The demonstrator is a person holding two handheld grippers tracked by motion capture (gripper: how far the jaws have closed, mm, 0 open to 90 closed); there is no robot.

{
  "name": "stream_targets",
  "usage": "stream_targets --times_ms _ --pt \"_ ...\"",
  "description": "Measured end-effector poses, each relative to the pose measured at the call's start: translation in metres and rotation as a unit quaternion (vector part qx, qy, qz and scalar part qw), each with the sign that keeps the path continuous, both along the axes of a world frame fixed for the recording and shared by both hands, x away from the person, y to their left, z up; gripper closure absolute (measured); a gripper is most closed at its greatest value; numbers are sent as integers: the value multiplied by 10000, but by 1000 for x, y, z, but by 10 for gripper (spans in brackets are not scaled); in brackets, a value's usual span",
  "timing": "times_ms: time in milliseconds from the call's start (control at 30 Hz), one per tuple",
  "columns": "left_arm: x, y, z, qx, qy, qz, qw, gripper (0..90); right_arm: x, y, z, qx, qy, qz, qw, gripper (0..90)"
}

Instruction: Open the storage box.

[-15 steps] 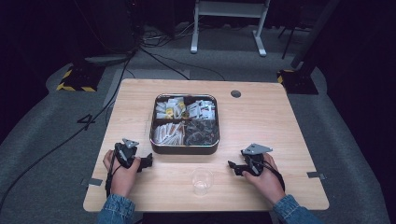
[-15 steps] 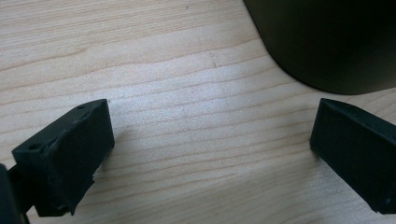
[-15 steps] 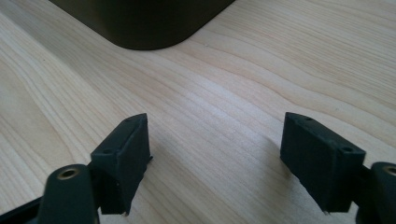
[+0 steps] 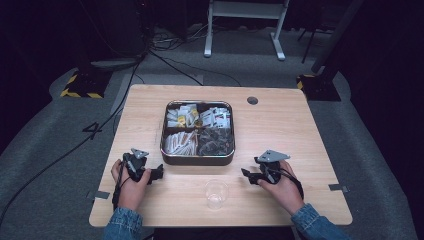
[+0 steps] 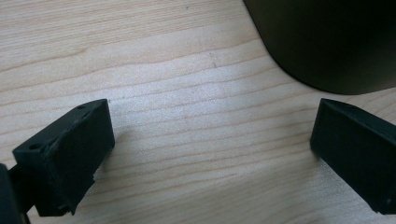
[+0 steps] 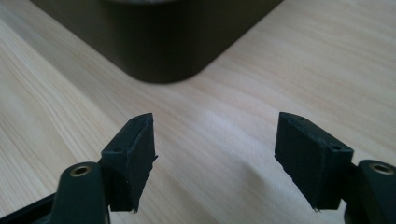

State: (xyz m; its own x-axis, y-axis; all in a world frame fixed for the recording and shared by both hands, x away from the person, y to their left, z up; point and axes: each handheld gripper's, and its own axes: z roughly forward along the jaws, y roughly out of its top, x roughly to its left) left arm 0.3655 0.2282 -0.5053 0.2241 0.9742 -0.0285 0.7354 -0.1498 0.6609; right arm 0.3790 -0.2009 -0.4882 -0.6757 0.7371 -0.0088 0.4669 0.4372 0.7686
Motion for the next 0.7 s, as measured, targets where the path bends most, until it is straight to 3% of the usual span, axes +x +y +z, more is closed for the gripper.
stream_targets --times_ms 333,467,700 --pt "2 1 0 1 -7 -81 10000 0 11 15 34 314 117 39 9994 367" --pt "3 2 0 2 3 -138 9999 0 13 33 48 407 -93 156 9990 365" --pt "5 2 0 8 -7 -186 9998 0 22 47 60 412 -144 128 9990 365"
